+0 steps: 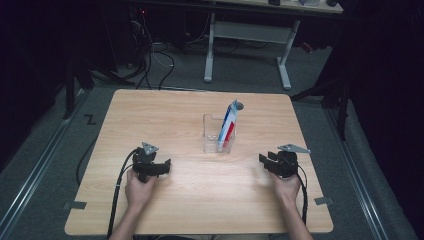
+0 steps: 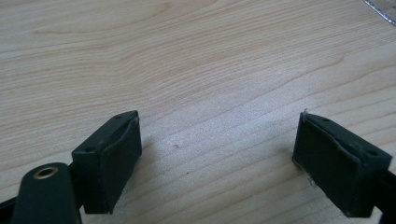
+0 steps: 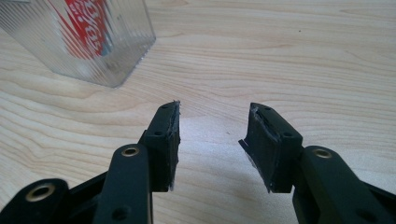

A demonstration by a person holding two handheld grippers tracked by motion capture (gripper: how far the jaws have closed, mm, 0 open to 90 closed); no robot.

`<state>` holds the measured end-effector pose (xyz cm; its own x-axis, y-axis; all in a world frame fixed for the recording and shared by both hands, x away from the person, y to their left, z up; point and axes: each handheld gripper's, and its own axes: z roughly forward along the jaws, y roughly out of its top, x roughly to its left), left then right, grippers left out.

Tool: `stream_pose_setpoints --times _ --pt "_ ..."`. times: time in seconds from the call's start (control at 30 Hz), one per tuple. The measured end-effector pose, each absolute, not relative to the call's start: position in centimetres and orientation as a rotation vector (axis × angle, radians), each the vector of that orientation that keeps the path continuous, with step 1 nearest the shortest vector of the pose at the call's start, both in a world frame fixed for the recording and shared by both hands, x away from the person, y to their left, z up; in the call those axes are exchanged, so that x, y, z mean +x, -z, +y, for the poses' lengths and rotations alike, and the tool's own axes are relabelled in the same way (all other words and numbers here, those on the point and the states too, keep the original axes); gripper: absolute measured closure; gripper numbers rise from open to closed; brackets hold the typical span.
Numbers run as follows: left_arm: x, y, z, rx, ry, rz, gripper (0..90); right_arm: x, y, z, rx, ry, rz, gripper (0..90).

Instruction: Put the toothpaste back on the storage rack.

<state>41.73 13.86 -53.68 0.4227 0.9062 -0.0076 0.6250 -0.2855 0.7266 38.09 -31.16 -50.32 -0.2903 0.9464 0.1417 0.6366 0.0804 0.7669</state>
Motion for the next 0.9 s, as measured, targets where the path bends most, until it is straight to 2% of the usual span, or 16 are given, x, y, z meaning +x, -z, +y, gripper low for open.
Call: stream_pose_setpoints --times 0.9 --pt "41.74 53.67 13.85 2.019 -0.546 1.290 15.6 38.91 51.29 -30.79 1.567 -1.023 1.962 53.7"
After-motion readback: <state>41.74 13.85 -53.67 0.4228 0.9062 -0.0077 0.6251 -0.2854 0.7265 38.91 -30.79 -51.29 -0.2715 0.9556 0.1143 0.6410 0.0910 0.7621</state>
